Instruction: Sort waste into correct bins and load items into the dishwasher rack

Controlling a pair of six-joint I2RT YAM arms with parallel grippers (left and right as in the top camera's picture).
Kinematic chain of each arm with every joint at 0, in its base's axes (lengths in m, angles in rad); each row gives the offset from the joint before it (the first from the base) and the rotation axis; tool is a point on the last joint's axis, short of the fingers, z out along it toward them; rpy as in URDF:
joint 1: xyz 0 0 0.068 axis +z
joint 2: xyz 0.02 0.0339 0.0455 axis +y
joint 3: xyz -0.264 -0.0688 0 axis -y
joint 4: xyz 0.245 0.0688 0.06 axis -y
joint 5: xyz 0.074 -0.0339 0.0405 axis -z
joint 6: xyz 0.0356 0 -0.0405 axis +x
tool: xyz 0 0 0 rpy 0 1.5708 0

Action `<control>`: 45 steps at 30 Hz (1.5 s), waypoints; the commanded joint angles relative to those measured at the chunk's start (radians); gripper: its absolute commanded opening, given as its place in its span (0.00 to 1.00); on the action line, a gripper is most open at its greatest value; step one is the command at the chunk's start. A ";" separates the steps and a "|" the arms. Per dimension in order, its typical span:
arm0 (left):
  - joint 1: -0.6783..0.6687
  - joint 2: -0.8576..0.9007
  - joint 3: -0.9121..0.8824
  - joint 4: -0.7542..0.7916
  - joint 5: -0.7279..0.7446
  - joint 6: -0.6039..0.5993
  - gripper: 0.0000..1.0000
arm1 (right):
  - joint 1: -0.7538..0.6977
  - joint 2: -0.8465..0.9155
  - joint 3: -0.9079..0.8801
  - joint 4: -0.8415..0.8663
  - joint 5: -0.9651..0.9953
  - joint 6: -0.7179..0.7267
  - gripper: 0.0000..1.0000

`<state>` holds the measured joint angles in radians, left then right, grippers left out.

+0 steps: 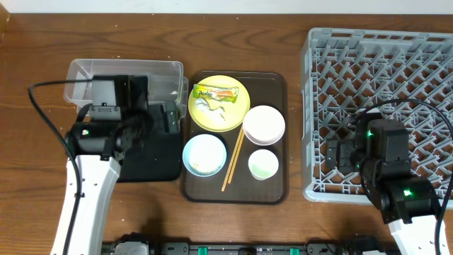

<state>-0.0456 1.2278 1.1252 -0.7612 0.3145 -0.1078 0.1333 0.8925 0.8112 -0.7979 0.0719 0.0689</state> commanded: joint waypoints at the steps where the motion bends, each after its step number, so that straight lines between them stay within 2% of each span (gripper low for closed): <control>1: -0.052 0.031 0.018 0.057 -0.052 -0.002 0.95 | -0.010 -0.004 0.024 0.001 0.006 0.013 0.99; 12: -0.246 0.264 0.018 0.257 -0.141 -0.002 0.94 | -0.011 -0.004 0.024 0.001 0.006 0.013 0.99; 17: -0.301 0.389 0.018 0.327 -0.232 -0.002 0.90 | -0.010 -0.004 0.024 0.000 0.006 0.013 0.99; 21: -0.320 0.467 0.018 0.351 -0.284 -0.002 0.90 | -0.011 -0.004 0.024 0.000 0.006 0.013 0.99; 31: -0.320 0.599 0.018 0.436 -0.277 -0.002 0.90 | -0.010 -0.004 0.024 -0.007 0.006 0.013 0.99; 39: -0.321 0.666 0.018 0.449 -0.277 -0.003 0.86 | -0.010 -0.004 0.024 -0.007 0.006 0.013 0.99; 41: -0.321 0.678 0.018 0.450 -0.277 -0.003 0.81 | -0.010 -0.004 0.024 -0.007 0.006 0.013 0.99; 43: -0.321 0.686 0.018 0.450 -0.269 -0.003 0.66 | -0.011 -0.004 0.024 -0.007 0.006 0.013 0.99; 45: -0.321 0.687 0.018 0.449 -0.264 -0.003 0.57 | -0.011 -0.004 0.024 -0.007 0.006 0.012 0.99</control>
<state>-0.3649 1.9053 1.1255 -0.3088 0.0456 -0.1078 0.1333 0.8928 0.8112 -0.8032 0.0719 0.0689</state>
